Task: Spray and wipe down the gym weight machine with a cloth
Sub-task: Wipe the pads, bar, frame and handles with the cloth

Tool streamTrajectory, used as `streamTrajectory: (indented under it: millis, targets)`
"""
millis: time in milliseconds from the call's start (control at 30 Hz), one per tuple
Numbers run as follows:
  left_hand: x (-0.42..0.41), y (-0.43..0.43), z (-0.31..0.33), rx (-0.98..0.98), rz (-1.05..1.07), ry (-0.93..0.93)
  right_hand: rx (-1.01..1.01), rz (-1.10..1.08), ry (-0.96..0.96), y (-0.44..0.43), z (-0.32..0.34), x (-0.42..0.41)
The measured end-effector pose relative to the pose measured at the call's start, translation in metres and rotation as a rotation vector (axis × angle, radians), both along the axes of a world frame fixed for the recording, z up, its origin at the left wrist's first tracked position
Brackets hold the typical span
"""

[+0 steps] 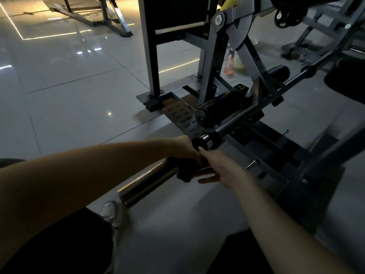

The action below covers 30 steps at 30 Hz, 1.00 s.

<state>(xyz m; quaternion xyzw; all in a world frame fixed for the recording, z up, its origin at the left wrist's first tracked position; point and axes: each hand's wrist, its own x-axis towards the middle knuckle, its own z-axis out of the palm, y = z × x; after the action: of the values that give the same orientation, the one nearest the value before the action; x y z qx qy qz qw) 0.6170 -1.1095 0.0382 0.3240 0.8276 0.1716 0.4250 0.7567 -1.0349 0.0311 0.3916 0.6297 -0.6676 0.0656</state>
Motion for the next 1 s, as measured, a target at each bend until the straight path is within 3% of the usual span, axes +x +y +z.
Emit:
streamTrajectory:
  millis: [167, 400, 467, 533, 600, 700, 767, 833, 1000]
  targets:
    - [-0.002, -0.056, 0.003, -0.044, 0.044, -0.132, -0.021, 0.193, -0.002, -0.034, 0.01, 0.006]
    - [0.0, -0.11, 0.011, -0.097, 0.168, -0.34, 0.266, 0.434, -0.084, -0.064, 0.02, -0.006]
    - [0.007, -0.128, 0.017, -0.102, 0.175, -0.36, 0.475, 0.524, -0.116, -0.077, 0.025, -0.01]
    - [0.011, -0.148, 0.018, -0.1, 0.215, -0.351, 0.856, 0.593, -0.103, -0.093, 0.03, -0.013]
    - [0.016, -0.168, 0.022, -0.111, 0.281, -0.338, 1.206, 0.565, 0.009, -0.111, 0.03, -0.018]
    - [0.028, -0.188, 0.027, -0.071, 0.397, -0.417, 1.478, 0.431, 0.36, -0.126, 0.015, -0.03]
    - [0.039, -0.19, 0.017, 0.116, 0.62, -0.482, 1.492, 0.415, 0.56, -0.131, -0.006, -0.038]
    - [0.047, -0.193, 0.002, 0.266, 0.871, -0.446, 1.428, 0.531, 0.686, -0.138, -0.028, -0.039]
    - [0.061, -0.19, -0.007, 0.387, 1.021, -0.305, 1.581, 0.591, 0.854, -0.139, -0.053, -0.035]
